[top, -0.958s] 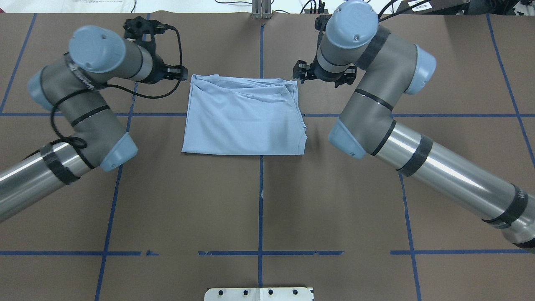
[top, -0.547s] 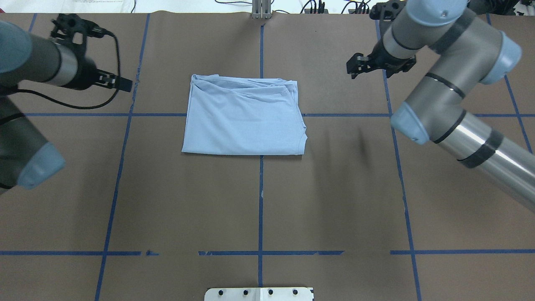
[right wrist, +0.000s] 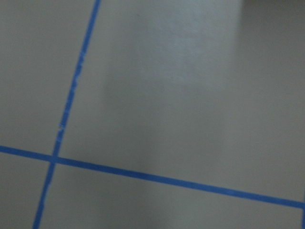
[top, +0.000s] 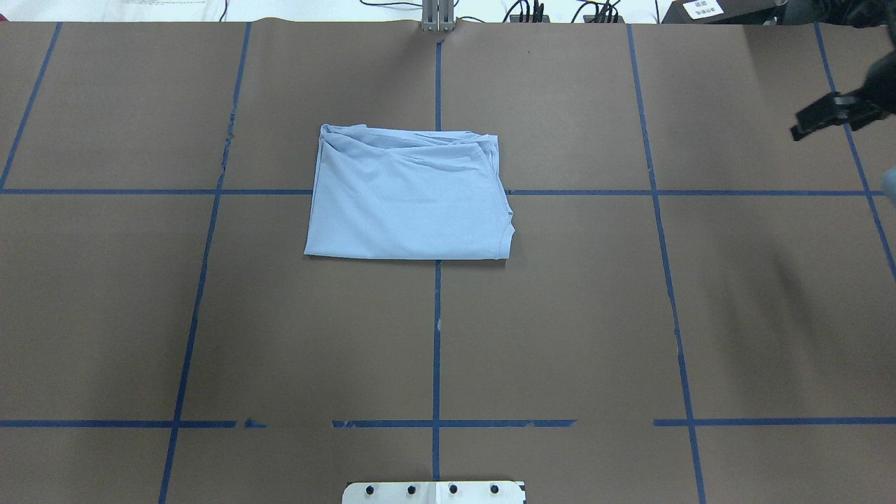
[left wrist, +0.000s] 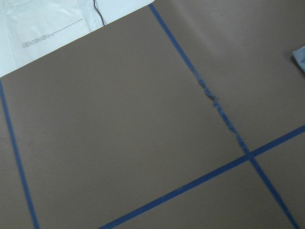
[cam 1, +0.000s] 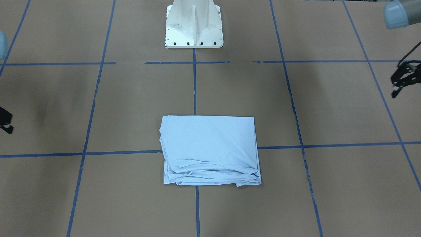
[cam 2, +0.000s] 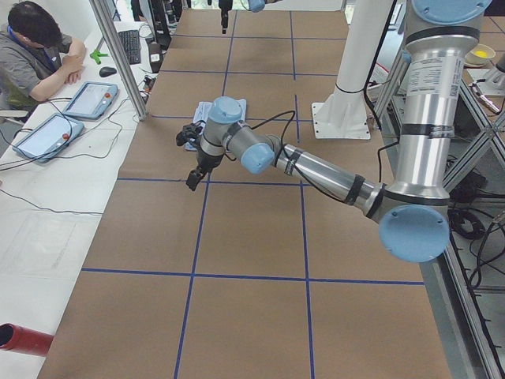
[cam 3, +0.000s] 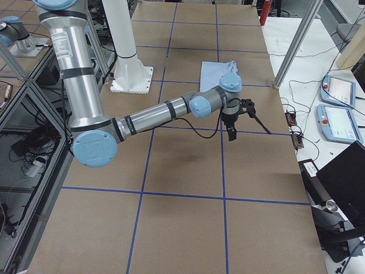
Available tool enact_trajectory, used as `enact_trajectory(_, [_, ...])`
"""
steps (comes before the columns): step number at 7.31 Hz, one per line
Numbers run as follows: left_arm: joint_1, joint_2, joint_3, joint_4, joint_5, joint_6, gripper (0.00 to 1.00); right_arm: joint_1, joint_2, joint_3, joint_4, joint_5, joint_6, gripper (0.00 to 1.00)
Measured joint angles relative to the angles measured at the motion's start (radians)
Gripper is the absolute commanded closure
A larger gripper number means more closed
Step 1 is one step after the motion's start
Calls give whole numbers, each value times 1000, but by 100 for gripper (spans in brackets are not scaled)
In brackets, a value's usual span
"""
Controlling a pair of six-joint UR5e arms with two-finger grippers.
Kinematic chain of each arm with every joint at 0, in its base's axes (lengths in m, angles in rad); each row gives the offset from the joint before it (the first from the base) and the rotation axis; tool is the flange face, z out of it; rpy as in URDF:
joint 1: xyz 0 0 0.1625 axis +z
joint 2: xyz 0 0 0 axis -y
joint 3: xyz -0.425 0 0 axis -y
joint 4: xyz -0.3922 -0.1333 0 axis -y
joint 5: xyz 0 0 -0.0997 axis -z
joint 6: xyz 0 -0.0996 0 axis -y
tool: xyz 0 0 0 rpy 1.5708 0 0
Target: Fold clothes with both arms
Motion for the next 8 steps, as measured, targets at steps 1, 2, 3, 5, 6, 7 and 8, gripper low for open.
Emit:
enact_trajectory(1, [-56, 52, 40, 1, -48, 29, 0, 73, -74, 1, -48, 43, -73, 0])
enact_trajectory(2, [-95, 81, 82, 10, -77, 41, 0, 112, -137, 1, -83, 57, -105, 0])
enact_trajectory(3, [-129, 90, 116, 59, -111, 56, 0, 135, -186, 5, -99, 62, -118, 0])
enact_trajectory(5, [-149, 84, 144, 273, -153, 175, 0, 151, -240, 13, -106, 61, -122, 0])
enact_trajectory(6, [-152, 84, 147, 363, -155, 240, 0, 158, -255, 17, -106, 63, -122, 0])
enact_trajectory(7, [-156, 88, 146, 418, -150, 274, 0, 168, -268, 25, -107, 65, -122, 0])
enact_trajectory(8, [-159, 92, 142, 440, -126, 288, 0, 172, -277, 31, -109, 62, -121, 0])
